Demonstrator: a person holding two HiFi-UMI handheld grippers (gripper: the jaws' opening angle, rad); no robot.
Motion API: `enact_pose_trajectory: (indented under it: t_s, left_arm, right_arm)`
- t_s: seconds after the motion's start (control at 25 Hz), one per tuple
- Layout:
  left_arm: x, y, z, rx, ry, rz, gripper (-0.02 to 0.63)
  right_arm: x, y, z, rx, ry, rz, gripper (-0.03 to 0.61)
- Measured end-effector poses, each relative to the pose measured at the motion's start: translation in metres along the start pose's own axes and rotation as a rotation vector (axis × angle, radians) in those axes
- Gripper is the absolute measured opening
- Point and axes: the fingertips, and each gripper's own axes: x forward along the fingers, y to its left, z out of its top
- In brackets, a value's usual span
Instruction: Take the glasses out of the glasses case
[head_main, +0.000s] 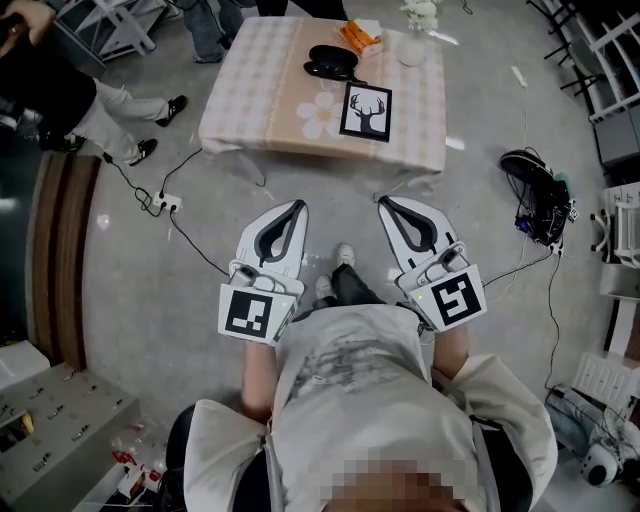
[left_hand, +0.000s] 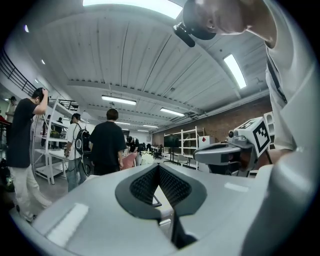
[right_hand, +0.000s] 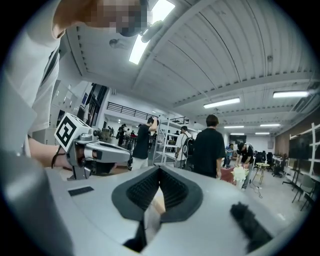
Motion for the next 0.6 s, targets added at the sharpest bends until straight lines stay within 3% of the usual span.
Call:
enact_pose_trajectory:
  t_s: [0.6]
  left_arm:
    - [0.076, 0.027, 0.008, 0.029, 0.011, 0.049, 0.008]
  right_arm:
    - [0.047, -0.071, -0.005, 0.008, -0.033, 0.058, 0.017]
